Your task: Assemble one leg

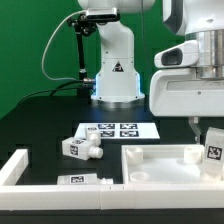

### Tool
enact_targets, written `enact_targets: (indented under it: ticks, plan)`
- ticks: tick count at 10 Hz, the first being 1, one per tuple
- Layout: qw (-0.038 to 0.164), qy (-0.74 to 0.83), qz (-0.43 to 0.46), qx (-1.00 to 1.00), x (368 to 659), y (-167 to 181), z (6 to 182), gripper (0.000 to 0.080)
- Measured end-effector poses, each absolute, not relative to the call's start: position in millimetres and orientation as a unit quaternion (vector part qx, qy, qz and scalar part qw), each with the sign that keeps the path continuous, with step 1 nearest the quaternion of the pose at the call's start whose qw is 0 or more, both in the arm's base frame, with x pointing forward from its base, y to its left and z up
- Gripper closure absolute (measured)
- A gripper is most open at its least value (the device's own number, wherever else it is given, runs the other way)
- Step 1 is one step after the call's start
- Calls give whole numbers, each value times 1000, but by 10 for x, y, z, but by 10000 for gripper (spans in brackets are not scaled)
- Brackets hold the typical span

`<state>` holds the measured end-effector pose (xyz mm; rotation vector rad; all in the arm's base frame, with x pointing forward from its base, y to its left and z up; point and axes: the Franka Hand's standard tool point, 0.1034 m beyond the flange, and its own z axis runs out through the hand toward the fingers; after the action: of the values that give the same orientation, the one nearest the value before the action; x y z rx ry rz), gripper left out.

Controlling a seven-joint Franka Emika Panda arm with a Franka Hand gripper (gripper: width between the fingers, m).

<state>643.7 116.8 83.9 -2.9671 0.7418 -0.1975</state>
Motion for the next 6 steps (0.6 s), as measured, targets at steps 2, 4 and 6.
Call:
enact_targets:
  ticks: [2,4,6]
  plan:
    - [47,399,-40,-915,6392,1173,821,500]
    - [68,543,-14,-837,6380,1201,821,504]
    - [85,634,-2,-768,6389,1213,814,505]
